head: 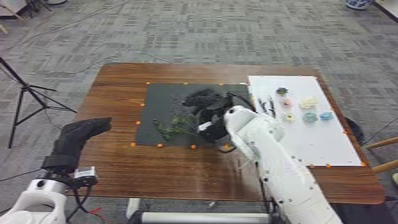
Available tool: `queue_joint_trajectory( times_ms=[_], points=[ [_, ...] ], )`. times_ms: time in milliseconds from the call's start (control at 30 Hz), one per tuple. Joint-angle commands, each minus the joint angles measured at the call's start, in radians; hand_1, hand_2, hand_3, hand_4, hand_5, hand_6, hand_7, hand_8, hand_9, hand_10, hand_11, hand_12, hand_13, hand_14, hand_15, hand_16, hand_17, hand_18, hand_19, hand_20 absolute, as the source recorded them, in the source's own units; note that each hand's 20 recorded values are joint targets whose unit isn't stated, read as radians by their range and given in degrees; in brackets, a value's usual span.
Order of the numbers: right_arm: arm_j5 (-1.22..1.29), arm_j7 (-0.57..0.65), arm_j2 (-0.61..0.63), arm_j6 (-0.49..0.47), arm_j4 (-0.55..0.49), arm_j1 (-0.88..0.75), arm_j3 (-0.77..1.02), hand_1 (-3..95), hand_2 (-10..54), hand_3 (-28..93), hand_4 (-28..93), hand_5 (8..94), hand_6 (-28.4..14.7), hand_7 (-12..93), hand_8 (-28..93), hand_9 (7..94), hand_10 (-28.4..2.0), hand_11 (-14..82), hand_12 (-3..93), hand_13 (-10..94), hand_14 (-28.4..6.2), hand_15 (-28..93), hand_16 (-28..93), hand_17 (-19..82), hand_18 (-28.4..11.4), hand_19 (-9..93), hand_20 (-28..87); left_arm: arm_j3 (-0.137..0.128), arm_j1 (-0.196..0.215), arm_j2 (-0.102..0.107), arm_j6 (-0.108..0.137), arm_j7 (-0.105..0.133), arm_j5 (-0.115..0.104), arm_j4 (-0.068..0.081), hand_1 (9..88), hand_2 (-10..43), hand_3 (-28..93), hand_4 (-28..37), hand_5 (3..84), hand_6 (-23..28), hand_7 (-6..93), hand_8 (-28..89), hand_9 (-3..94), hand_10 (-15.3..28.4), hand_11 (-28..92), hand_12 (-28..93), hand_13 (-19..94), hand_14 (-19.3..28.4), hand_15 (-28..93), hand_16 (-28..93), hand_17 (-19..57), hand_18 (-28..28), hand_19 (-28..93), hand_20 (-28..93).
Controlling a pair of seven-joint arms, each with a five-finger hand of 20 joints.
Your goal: Arrange flowers
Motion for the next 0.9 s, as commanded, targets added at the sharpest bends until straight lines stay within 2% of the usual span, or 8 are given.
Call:
queue_joint_trajectory(
  times_ms=[33, 100, 133, 233, 467, 567, 767, 900],
  points=[
    [0.085, 0.001, 0.1, 0.051, -0.108, -0.081, 0.079, 26.9, -5.5, 58, -8, 57.7, -5.7, 13, -4, 72.1, -18.3, 11.5, 17.9, 93, -6.9, 40, 33, 65, -10.9, 90, 34, -0.02, 0.028, -0.014, -0.004, -0.007, 0.0, -0.013, 20.8, 1.7, 68, -28.3, 56.0, 0.5, 13.8, -9, 53.4, 14.3, 19, 11, 40, 17.0, 14, 1, 4.2, 12.5, 10, 16],
    [0.102, 0.014, 0.117, 0.065, -0.11, -0.103, 0.079, 24.8, -0.5, 57, -9, 60.7, -6.4, 13, -4, 73.6, -18.6, 11.3, 17.7, 94, -7.0, 41, 32, 65, -11.4, 91, 34, -0.02, 0.027, -0.015, -0.003, -0.006, 0.002, -0.013, 20.8, 1.7, 68, -28.3, 56.0, 0.5, 13.8, -9, 53.3, 14.4, 19, 11, 40, 17.0, 14, 1, 4.2, 12.5, 10, 17],
    [0.109, 0.021, 0.122, 0.063, -0.108, -0.114, 0.078, 25.0, 0.5, 56, -9, 60.8, -6.7, 13, -4, 73.9, -18.7, 11.1, 17.5, 94, -7.0, 41, 32, 65, -11.5, 91, 33, -0.023, 0.032, -0.017, -0.003, -0.007, 0.003, -0.016, 20.9, 1.7, 68, -28.3, 56.0, 0.5, 13.8, -9, 53.3, 14.4, 19, 11, 40, 17.0, 14, 1, 4.2, 12.5, 10, 17],
    [0.115, 0.035, 0.128, 0.054, -0.102, -0.134, 0.076, 24.8, 2.5, 55, -9, 59.6, -7.4, 12, -4, 73.6, -19.3, 10.5, 17.1, 94, -7.1, 41, 32, 65, -11.4, 91, 33, -0.018, 0.019, -0.014, -0.009, -0.006, 0.004, -0.011, 20.9, 1.7, 68, -28.3, 56.0, 0.5, 13.8, -9, 53.3, 14.4, 19, 11, 40, 17.1, 14, 1, 4.2, 12.5, 10, 16],
    [0.104, 0.05, 0.14, 0.023, -0.089, -0.165, 0.077, 24.4, 3.8, 54, -9, 59.3, -7.4, 13, -3, 72.0, -19.8, 9.7, 16.6, 94, -7.5, 41, 32, 65, -11.7, 92, 32, -0.009, 0.008, -0.018, -0.021, -0.011, 0.011, -0.012, 21.0, 1.6, 68, -28.3, 55.9, 0.7, 13.8, -9, 53.2, 14.3, 19, 11, 40, 17.1, 14, 1, 4.1, 12.6, 10, 16],
    [0.108, 0.054, 0.132, 0.024, -0.093, -0.179, 0.071, 24.3, 4.0, 54, -9, 59.0, -7.6, 13, -3, 72.0, -19.9, 9.6, 16.5, 94, -7.5, 41, 32, 65, -11.8, 92, 31, -0.008, 0.012, -0.02, -0.014, -0.012, 0.003, -0.011, 21.0, 1.7, 68, -28.3, 56.0, 0.7, 13.7, -9, 53.2, 14.4, 19, 11, 40, 17.1, 14, 1, 4.0, 12.6, 10, 16],
    [0.127, 0.053, 0.09, -0.011, -0.114, -0.215, 0.046, 24.0, 4.6, 53, -9, 56.0, -8.0, 12, -3, 71.7, -20.1, 9.6, 16.3, 94, -7.6, 41, 32, 65, -11.8, 93, 31, -0.006, 0.013, -0.024, -0.01, -0.008, 0.003, -0.012, 21.0, 1.6, 68, -28.3, 56.1, 0.6, 13.7, -9, 53.2, 14.4, 19, 12, 40, 17.2, 14, 1, 3.9, 12.7, 10, 17],
    [0.131, 0.052, 0.068, -0.021, -0.119, -0.222, 0.031, 24.4, 5.0, 53, -9, 55.0, -8.0, 11, -3, 71.0, -20.1, 9.4, 16.1, 94, -7.8, 41, 32, 65, -12.0, 93, 31, -0.002, 0.001, -0.023, -0.017, -0.012, 0.003, -0.007, 21.0, 1.6, 68, -28.3, 56.0, 0.6, 13.7, -9, 53.2, 14.3, 19, 11, 40, 17.1, 14, 1, 3.8, 12.8, 10, 17]
  ],
)
